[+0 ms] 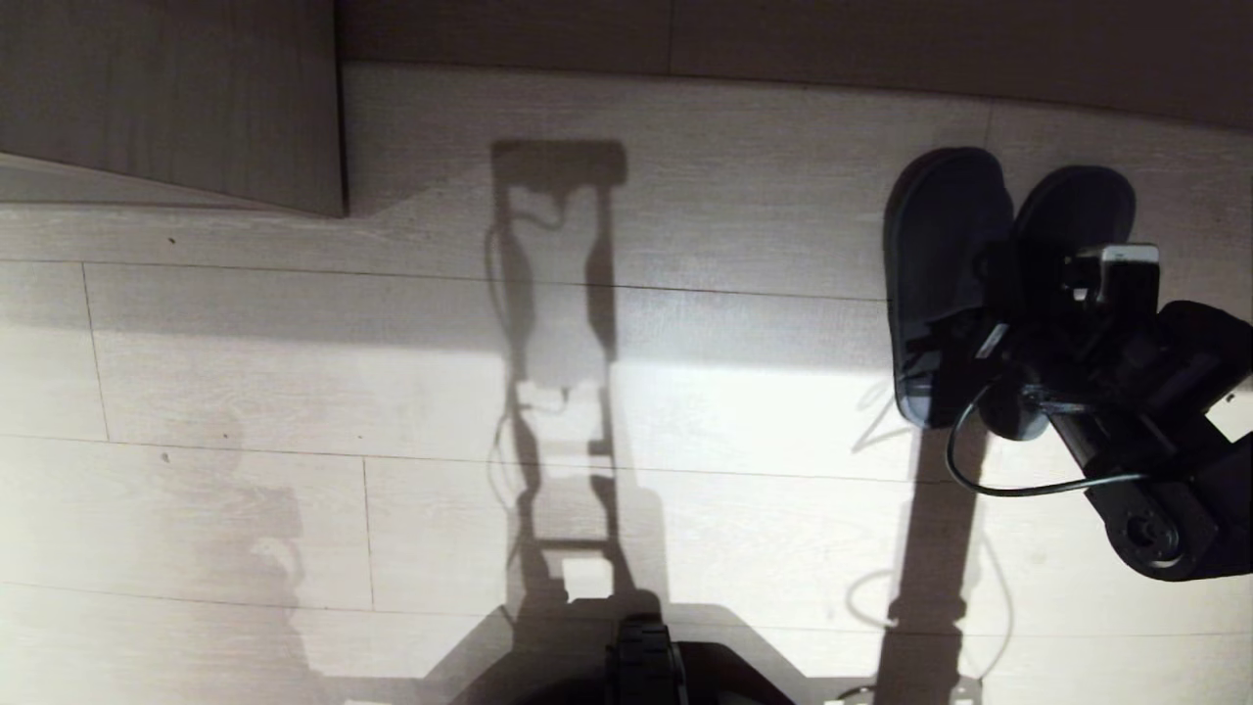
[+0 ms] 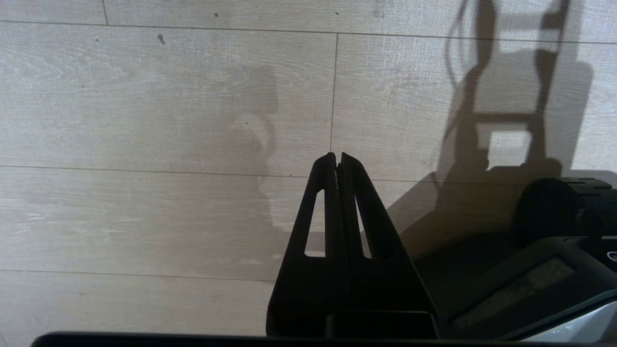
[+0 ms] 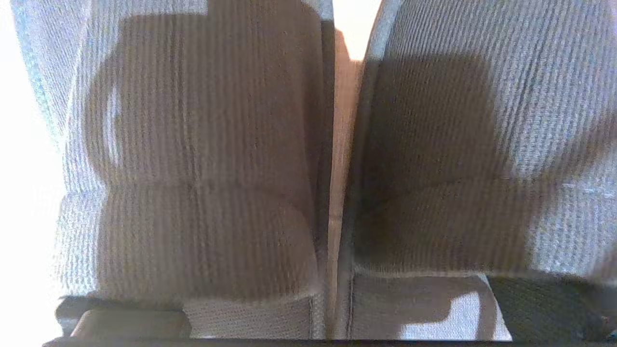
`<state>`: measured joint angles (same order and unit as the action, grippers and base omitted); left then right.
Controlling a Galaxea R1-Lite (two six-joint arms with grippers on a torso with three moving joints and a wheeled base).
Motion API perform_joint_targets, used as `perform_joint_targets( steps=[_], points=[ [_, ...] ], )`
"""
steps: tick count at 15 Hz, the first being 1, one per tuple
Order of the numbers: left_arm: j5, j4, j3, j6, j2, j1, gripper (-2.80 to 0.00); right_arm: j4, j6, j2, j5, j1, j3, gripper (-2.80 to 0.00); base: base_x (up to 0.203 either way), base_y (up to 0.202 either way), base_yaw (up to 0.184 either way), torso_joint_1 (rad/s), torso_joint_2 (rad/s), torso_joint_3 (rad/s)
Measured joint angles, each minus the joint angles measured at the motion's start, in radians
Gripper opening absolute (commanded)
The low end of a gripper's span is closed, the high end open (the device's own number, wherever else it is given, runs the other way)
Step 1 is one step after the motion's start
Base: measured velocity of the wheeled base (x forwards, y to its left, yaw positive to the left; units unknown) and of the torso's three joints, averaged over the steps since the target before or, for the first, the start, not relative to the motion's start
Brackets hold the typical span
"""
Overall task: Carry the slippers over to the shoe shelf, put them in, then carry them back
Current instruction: Pick up the slippers on the floor
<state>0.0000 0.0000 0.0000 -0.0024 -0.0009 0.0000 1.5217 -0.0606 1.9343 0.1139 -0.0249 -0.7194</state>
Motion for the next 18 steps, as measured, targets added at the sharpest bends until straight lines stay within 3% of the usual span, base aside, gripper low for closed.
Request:
perform_joint_targets(
  steps=[10, 18],
  points=[
    [0.000, 0.000, 0.000, 0.000, 0.000, 0.000, -2.80, 0.003, -0.002, 0.063, -0.016, -0.007, -0.122, -2.80, 0.000, 0.000, 0.000, 0.000, 0.00, 0.000],
    [0.000, 0.000, 0.000, 0.000, 0.000, 0.000, -2.80, -0.003, 0.000, -0.073, -0.070, -0.006, -0.023, -2.80, 0.000, 0.000, 0.000, 0.000, 0.00, 0.000]
  ],
)
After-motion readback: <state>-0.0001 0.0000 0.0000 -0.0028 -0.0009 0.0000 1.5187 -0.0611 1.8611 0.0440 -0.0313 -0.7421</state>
